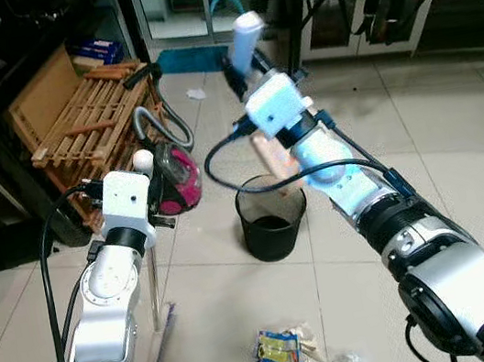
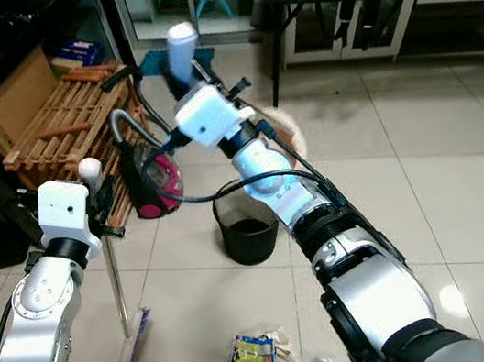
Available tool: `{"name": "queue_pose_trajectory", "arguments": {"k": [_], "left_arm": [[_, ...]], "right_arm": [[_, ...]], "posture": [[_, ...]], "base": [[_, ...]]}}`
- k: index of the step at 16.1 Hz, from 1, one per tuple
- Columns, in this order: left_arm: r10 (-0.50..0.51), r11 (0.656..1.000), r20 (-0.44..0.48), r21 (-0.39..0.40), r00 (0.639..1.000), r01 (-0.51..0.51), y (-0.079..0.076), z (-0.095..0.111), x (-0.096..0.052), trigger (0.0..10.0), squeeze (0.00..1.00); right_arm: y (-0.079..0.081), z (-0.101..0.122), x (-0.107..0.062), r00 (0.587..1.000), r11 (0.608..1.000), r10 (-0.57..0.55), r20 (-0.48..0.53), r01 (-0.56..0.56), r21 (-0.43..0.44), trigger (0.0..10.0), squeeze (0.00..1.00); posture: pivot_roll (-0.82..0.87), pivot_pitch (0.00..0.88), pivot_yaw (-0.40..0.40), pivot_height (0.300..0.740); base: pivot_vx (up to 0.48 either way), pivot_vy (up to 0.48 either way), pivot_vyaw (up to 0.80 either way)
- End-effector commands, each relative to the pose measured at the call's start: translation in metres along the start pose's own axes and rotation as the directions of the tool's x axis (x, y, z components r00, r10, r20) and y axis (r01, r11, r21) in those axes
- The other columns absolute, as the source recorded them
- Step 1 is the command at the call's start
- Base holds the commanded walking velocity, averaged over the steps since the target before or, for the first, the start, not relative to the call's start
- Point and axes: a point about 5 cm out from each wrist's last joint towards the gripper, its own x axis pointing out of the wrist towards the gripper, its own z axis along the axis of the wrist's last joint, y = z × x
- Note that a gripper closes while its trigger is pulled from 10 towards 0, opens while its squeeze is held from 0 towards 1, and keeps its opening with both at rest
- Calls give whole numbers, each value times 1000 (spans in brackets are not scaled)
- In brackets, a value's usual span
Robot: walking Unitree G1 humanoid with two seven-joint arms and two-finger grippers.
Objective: Sweep floor
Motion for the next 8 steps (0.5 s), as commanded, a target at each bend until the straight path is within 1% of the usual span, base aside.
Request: {"name": "queue_pose_trajectory", "arguments": {"k": [1,3,4,5,6,7,8], "left_arm": [[-9,1000,47,26,999,8,1,12,5,10000,0],[-10,1000,48,27,999,9,2,12,5,10000,0],[-10,1000,51,29,999,8,3,13,6,10000,0],[-7,1000,50,30,999,6,4,13,7,10000,0],[-6,1000,47,27,999,4,5,13,7,10000,0],[-6,1000,21,11,1000,6,7,10,6,10000,0],[-6,1000,-5,1,1000,6,8,5,4,10000,0]], "right_arm": [[-2,12,6,995,998,26,99,-21,-60,10000,0],[-3,15,8,993,997,29,114,-21,-69,10000,0],[-10,17,10,992,996,4,130,7,-85,10000,0],[-25,17,12,990,991,-51,129,67,-119,10000,0],[-36,16,13,988,984,-97,121,113,-137,10000,0],[-63,13,12,974,961,-203,96,217,-169,10000,0],[-88,8,8,953,931,-300,47,303,-203,10000,0]], "posture": [[20,6,14,740],[20,1,15,740],[22,0,15,740],[24,0,13,740],[25,0,12,740],[24,0,11,740],[19,0,11,740]], "base": [[0,0,0],[0,0,0],[0,0,0],[0,0,0],[0,0,0],[0,0,0],[0,0,0]]}}
